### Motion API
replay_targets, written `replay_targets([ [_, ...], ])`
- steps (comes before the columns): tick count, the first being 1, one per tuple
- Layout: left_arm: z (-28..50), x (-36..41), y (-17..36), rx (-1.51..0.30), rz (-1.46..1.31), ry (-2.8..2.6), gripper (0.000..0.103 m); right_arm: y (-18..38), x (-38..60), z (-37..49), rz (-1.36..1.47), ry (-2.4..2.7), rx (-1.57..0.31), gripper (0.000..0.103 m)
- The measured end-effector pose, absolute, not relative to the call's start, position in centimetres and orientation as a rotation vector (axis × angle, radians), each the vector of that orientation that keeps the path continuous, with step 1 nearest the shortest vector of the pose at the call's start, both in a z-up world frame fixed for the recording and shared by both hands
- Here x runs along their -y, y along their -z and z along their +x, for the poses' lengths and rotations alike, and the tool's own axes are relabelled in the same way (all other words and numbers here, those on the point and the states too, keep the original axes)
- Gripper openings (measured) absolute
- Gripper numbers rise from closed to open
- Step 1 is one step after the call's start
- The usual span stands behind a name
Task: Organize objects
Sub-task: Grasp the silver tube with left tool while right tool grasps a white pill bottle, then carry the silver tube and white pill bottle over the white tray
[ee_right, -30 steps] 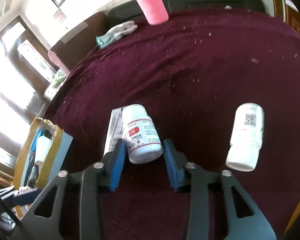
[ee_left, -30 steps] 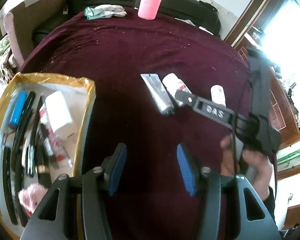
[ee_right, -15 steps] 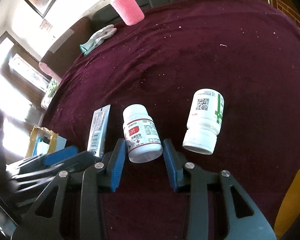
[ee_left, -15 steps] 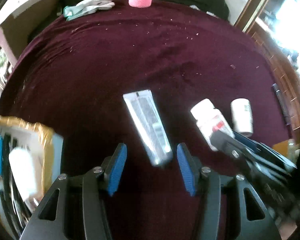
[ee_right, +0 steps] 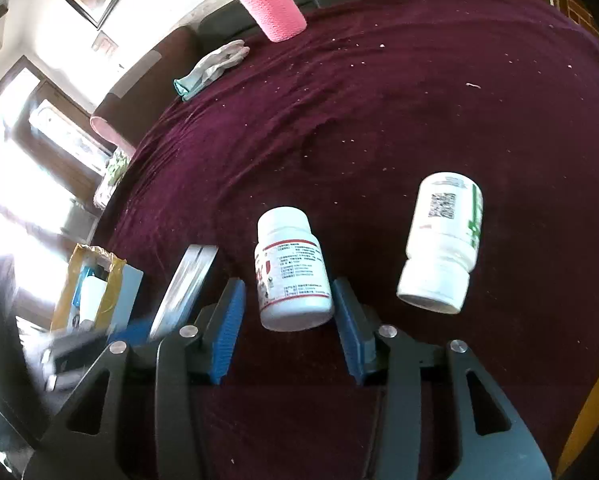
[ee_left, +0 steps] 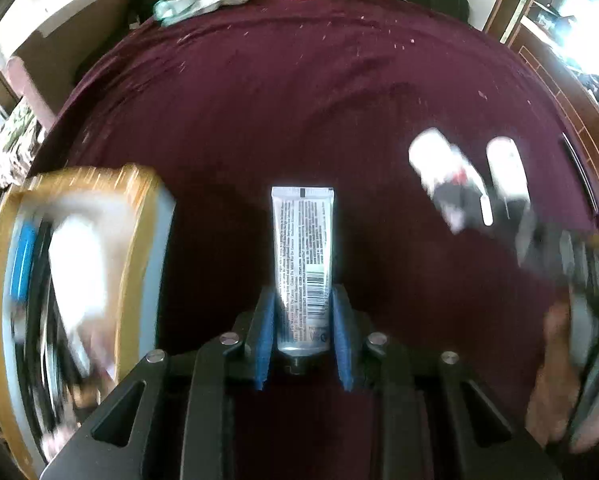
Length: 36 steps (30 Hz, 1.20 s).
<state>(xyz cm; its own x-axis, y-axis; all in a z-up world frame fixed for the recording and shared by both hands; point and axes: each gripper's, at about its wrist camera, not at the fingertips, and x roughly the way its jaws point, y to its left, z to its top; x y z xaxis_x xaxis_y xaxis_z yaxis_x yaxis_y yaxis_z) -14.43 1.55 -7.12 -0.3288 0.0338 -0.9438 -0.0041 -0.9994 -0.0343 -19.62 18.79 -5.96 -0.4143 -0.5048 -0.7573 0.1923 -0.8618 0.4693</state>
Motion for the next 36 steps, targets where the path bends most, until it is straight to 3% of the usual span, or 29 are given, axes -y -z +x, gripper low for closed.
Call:
replay_targets([
  [4, -10.3, -1.0, 7.0, 0.049, -1.789, -2.541, 0.023, 6.0, -18.2, -19.8, 1.372, 2.327, 0.406, 0.043],
  [6, -8.8, -0.6, 6.9, 0.068, -1.784, -2.538, 0.023, 5.9, -17.9, -19.6, 1.366, 2.352, 0.367, 0.034],
  [11, -5.6, 0.5, 6.7, 0.114, -1.765, -2.528, 0.023, 5.8, -17.4, -19.0, 1.356, 2.370, 0.292, 0.033],
  [20, -0.8, 1.5, 6.1, 0.210, -1.697, -2.486, 0.023, 3.8, -17.4, -8.7, 1.388, 2.313, 0.439, 0.033],
  [25, 0.3, 1.1, 5.6, 0.187, -1.655, -2.467, 0.023, 4.0, -16.4, -2.8, 1.388, 2.334, 0.367, 0.033],
  [36, -1.5, 0.8, 6.6, 0.107, -1.632, -2.467, 0.024, 5.5, -15.9, -1.7, 1.436, 2.347, 0.359, 0.033],
])
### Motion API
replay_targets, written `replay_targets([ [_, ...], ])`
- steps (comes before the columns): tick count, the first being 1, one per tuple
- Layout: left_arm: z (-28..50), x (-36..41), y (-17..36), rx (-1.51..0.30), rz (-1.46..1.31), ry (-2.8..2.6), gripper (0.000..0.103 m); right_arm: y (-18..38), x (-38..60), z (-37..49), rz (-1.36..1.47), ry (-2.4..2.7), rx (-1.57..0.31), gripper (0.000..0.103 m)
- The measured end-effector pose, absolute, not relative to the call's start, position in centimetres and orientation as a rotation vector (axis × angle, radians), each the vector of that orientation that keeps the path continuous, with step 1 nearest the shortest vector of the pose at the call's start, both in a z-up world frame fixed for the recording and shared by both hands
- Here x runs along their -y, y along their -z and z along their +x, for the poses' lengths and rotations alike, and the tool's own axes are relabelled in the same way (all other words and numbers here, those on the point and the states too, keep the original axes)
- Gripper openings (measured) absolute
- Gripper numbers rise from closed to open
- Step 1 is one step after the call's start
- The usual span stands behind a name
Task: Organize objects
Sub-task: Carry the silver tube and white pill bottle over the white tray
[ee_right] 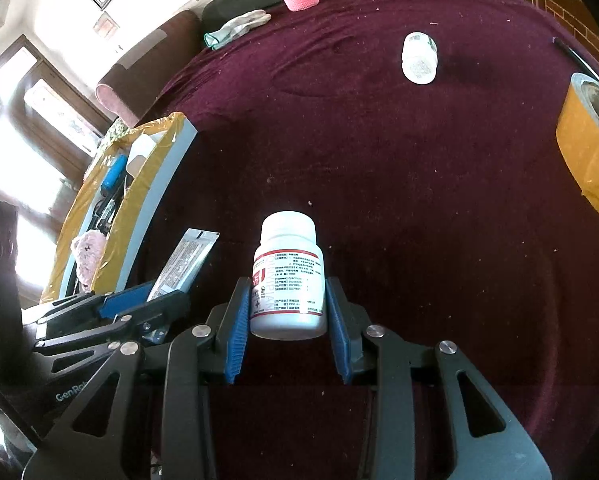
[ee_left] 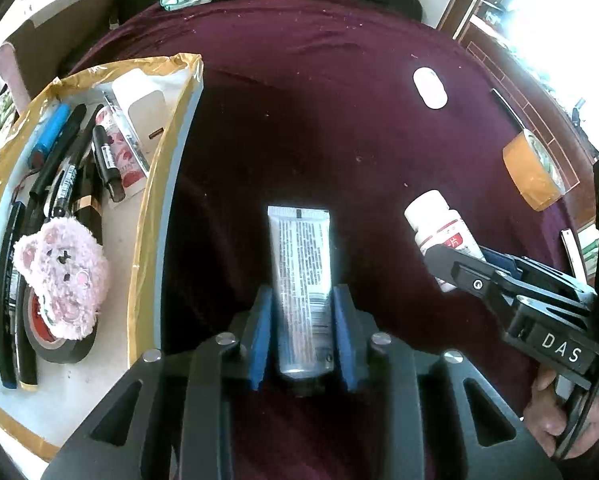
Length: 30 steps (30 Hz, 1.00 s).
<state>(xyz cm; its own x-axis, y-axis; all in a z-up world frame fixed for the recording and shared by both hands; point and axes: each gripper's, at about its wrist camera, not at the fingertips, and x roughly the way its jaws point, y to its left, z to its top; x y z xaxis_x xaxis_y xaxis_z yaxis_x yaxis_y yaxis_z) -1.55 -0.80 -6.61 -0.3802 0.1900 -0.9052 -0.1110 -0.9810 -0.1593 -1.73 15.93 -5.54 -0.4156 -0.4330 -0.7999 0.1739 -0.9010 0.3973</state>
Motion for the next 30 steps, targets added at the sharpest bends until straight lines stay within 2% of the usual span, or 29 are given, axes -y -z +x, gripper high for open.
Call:
replay_targets([
  [4, -0.7, 0.9, 6.4, 0.111, -1.610, -2.487, 0.024, 5.5, -15.8, -1.5, 1.435, 2.344, 0.358, 0.033],
  [10, 1.2, 2.2, 3.6, 0.236, -1.497, -2.531, 0.024, 4.1, -15.4, -0.6, 1.366, 2.332, 0.406, 0.033],
  [21, 3.1, 8.5, -1.0, 0.394, -1.430, -2.633, 0.024, -0.7, -10.6, 1.0, 1.203, 2.264, 0.331, 0.033],
  [30, 3.8, 14.1, -1.5, 0.500, -1.441, -2.731, 0.024, -1.8, -6.1, 0.3, 1.166, 2.203, 0.266, 0.033],
])
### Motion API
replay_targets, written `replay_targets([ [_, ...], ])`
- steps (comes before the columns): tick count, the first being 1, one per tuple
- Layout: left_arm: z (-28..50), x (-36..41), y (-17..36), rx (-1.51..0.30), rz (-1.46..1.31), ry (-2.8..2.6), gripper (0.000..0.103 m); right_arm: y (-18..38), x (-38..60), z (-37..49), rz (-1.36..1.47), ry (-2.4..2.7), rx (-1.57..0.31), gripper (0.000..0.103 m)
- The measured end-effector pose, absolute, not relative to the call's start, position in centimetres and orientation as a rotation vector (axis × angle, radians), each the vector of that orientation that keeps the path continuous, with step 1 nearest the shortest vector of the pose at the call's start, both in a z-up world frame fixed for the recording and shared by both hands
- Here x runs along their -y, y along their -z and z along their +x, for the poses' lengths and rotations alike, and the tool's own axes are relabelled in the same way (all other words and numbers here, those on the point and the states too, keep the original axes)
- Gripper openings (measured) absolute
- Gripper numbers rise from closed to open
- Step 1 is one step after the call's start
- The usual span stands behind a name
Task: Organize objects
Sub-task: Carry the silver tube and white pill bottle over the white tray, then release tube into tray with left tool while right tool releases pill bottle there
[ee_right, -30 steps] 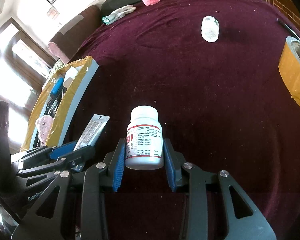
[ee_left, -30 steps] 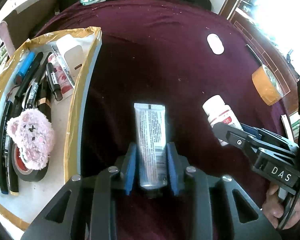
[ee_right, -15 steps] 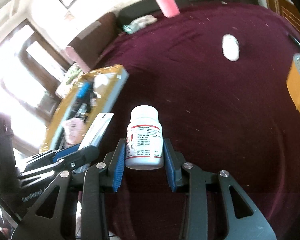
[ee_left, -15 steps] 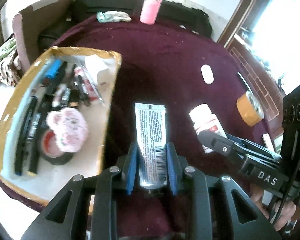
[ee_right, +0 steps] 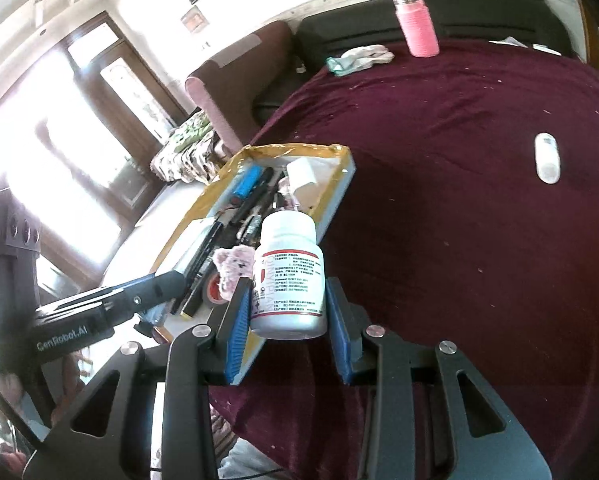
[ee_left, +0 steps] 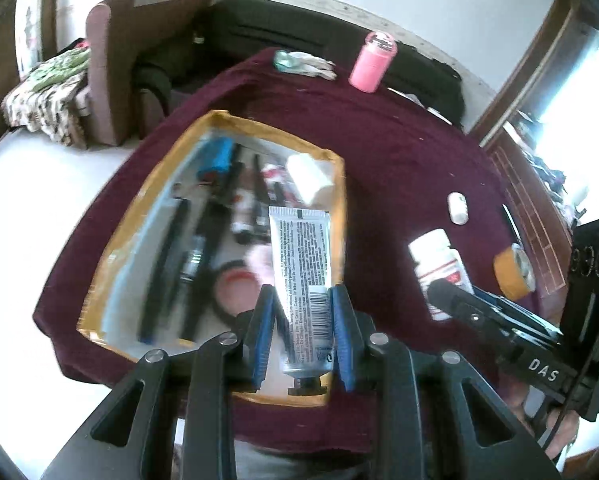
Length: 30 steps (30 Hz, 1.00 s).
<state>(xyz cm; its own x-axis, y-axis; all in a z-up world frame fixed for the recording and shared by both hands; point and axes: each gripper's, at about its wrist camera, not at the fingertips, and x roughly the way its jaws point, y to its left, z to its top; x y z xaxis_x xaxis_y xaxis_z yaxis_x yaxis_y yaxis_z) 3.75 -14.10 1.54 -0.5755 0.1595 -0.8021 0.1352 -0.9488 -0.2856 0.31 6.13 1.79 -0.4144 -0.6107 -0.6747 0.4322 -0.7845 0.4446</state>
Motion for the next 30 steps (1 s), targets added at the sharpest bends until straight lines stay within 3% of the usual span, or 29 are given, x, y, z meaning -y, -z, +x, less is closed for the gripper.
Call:
replay_targets([
  [30, -0.6, 21.7, 4.3, 0.639, -1.593, -2.710, 0.024, 1.6, 2.4, -6.6, 1.287, 2.115, 0.171, 0.034],
])
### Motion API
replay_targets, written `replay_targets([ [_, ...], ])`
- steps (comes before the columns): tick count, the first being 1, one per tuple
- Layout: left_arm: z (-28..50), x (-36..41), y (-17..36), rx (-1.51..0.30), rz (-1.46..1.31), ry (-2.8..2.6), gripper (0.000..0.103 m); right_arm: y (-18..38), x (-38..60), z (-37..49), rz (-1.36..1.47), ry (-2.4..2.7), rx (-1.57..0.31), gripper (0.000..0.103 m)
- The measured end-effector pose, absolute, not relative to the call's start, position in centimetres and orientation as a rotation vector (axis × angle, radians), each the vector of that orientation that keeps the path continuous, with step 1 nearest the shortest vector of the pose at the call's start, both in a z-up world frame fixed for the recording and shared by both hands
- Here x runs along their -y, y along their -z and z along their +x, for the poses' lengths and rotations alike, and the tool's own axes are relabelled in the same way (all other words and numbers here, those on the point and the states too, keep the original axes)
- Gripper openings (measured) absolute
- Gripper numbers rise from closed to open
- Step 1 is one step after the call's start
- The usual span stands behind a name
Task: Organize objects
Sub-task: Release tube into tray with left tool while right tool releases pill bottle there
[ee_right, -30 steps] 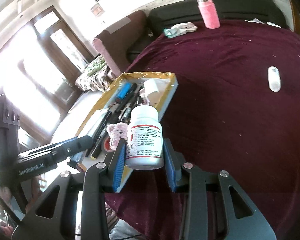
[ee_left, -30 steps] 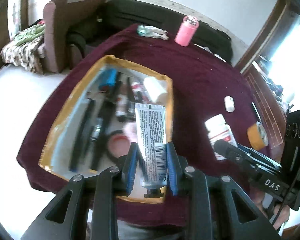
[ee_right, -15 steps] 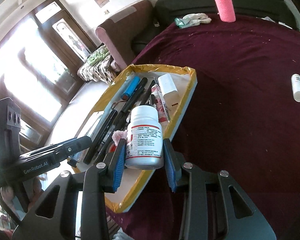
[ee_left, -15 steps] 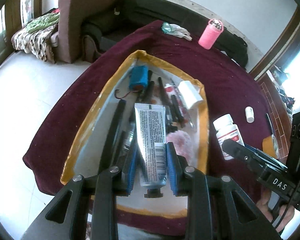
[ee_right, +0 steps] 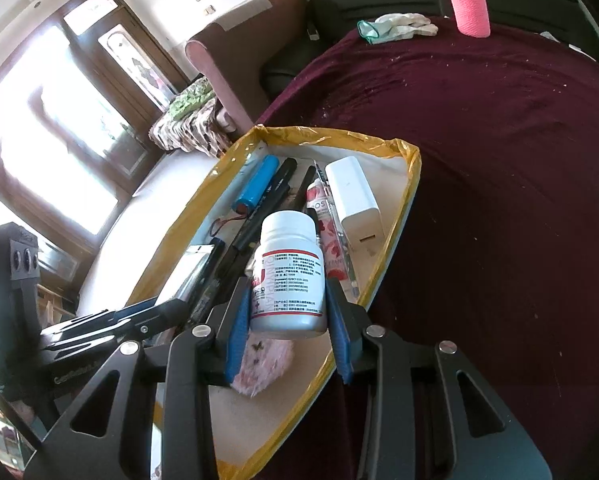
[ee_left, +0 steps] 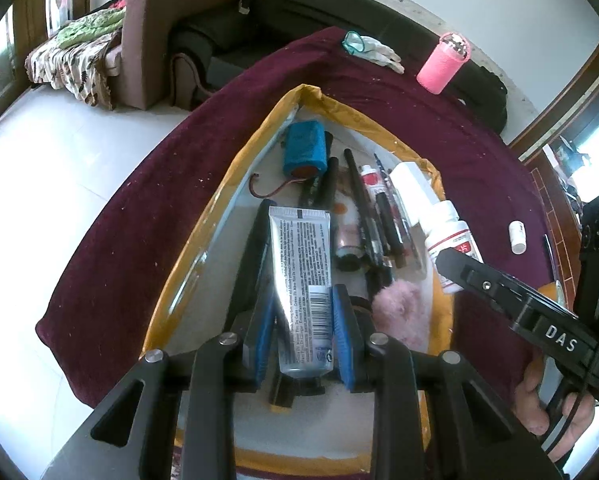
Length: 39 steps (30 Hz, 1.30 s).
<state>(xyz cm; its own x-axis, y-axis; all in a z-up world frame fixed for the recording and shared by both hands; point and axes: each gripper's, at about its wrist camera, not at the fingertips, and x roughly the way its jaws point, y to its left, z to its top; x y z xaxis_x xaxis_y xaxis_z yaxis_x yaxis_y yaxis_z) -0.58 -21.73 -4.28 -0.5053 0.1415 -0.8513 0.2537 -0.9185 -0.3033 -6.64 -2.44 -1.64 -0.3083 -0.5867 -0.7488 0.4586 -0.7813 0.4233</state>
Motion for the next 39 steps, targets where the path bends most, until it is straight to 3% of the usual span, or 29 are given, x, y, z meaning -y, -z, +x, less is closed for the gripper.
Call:
replay_targets([
  [9, -1.3, 21.6, 5.5, -0.563, 1.594, 2.570, 0.024, 2.9, 3.4, -7.7, 1.324, 2.128, 0.145, 0.034],
  [22, -1.1, 21.7, 5.7, -0.539, 1.615, 2.568, 0.024, 3.2, 5.4, -6.9, 1.325, 2.170, -0.031, 0.034],
  [27, -0.7, 21.6, 5.3, -0.568, 1.579, 2.599, 0.025, 2.8, 4.6, -6.8, 1.319, 2.154, 0.025, 0.035],
  [30, -0.1, 21.5, 4.3, -0.591, 1.533, 2.636, 0.032, 1.5, 3.6, -6.3, 1.267, 2.161, 0.071, 0.041],
  [39, 1.2, 16.9, 1.7, -0.531, 1.517, 2.728, 0.032, -0.6, -0.7, -3.8, 1.199, 2.148, 0.171, 0.042],
])
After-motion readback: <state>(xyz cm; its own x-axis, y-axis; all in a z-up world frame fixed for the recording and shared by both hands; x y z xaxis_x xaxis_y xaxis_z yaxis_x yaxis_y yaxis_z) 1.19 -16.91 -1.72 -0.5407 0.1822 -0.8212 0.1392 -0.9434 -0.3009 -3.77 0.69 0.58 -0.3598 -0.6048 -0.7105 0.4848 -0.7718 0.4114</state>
